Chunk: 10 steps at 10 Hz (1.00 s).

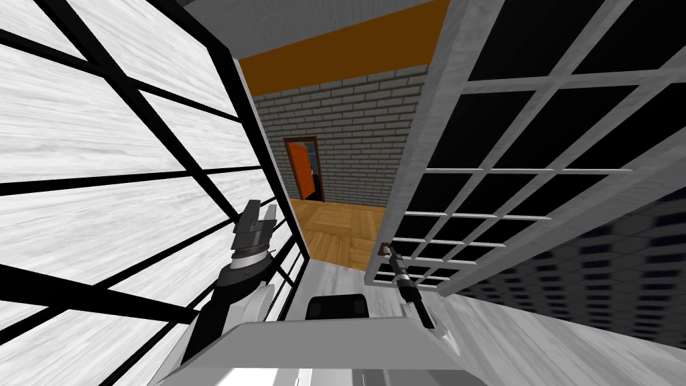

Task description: Pull the door open

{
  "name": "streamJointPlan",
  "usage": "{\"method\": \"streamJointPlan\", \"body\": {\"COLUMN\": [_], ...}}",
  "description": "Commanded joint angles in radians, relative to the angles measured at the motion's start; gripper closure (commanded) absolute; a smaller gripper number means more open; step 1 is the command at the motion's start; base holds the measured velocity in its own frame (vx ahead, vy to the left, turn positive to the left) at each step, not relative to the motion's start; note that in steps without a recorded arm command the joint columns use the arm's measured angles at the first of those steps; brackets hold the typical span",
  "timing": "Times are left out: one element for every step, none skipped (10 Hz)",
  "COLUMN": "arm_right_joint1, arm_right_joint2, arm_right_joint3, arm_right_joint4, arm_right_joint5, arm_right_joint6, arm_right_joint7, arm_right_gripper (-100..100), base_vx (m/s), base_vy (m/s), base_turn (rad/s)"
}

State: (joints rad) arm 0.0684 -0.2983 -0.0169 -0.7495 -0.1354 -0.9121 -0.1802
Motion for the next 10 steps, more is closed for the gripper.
{"method": "streamJointPlan", "body": {"arm_right_joint1": [-0.018,-0.018,-0.019,-0.019,-0.021,-0.021,-0.022,-0.022,-0.024,-0.024], "arm_right_joint2": [0.012,0.012,0.008,0.008,0.004,0.004,0.001,0.001,-0.003,-0.003], "arm_right_joint3": [0.033,0.033,0.047,0.047,0.062,0.062,0.076,0.076,0.09,0.09], "arm_right_joint4": [0.006,0.006,0.007,0.007,0.007,0.007,0.007,0.007,0.008,0.008], "arm_right_joint5": [-0.015,-0.015,-0.036,-0.036,-0.056,-0.056,-0.076,-0.076,-0.096,-0.096], "arm_right_joint6": [-0.025,-0.025,-0.024,-0.024,-0.024,-0.024,-0.023,-0.023,-0.022,-0.022], "arm_right_joint7": [-0.05,-0.056,-0.091,-0.097,-0.135,-0.139,-0.179,-0.181,-0.222,-0.222], "arm_right_gripper": [100,100,100,100,100,100,100,100,100,100], "base_vx": [-0.018,-0.018,-0.029,-0.023,-0.027,-0.026,-0.023,-0.025,-0.033,-0.02], "base_vy": [-0.014,-0.014,-0.013,-0.009,-0.008,-0.014,-0.011,-0.01,-0.017,0.003], "base_turn": [0.031,0.021,0.058,0.002,0.044,0.038,0.02,0.034,0.049,0.037]}}
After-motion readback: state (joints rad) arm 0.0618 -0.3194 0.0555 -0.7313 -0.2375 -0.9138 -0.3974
